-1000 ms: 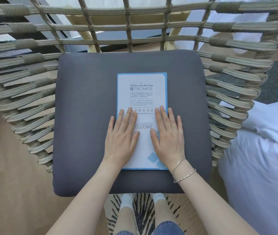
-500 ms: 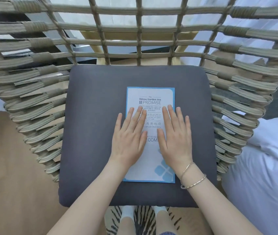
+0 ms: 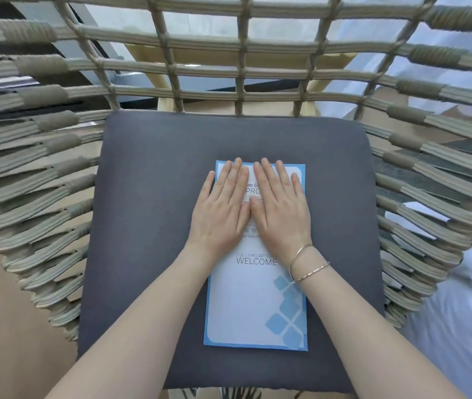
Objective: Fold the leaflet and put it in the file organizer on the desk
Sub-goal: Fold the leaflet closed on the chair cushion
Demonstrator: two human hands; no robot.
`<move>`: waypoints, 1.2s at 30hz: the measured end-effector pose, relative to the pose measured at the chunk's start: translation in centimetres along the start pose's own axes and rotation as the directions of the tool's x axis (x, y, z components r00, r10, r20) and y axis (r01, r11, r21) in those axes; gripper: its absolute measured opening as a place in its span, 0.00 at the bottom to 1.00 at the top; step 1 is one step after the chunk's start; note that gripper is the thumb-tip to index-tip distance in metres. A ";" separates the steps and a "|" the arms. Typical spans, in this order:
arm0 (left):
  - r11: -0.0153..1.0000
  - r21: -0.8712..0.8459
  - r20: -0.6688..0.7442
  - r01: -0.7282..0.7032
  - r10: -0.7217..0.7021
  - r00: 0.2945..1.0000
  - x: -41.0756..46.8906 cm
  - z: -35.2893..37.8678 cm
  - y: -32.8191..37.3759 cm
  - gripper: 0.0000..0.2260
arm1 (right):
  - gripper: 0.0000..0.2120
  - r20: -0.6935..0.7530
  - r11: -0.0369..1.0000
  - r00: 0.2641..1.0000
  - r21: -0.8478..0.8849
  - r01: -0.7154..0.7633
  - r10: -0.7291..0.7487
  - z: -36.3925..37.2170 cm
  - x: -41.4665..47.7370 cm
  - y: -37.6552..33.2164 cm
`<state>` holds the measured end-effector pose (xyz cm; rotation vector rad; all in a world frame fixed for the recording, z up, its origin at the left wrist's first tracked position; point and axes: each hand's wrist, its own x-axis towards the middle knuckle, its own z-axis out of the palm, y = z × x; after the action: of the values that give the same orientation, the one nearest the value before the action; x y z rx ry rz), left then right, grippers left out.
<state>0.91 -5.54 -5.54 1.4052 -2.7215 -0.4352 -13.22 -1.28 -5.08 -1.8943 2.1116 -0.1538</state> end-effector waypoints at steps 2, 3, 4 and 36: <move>1.000 -0.004 0.008 0.014 -0.014 1.000 -0.2 -0.2 -0.9 0.27 | 0.27 -0.016 1.000 1.000 -0.006 -0.013 0.013 -0.4 -0.4 1.1; 1.000 0.005 0.020 0.019 -0.019 1.000 -0.4 -0.4 -1.4 0.27 | 0.27 -0.022 1.000 0.999 -0.007 -0.028 0.028 -0.7 -0.6 1.6; 1.000 0.017 0.034 0.014 -0.015 0.999 -0.5 -0.6 -1.8 0.27 | 0.28 -0.022 0.999 0.999 -0.009 -0.039 0.039 -1.0 -0.8 2.0; 1.000 -0.027 0.112 -0.003 0.006 0.994 -14.9 1.1 3.6 0.27 | 0.29 0.030 0.999 0.998 -0.009 -0.052 0.052 1.3 -14.6 -1.4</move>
<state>6.62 8.61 -4.32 1.4094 -2.7940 -0.5651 -10.31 13.05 -3.72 -1.8325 2.1431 -0.1050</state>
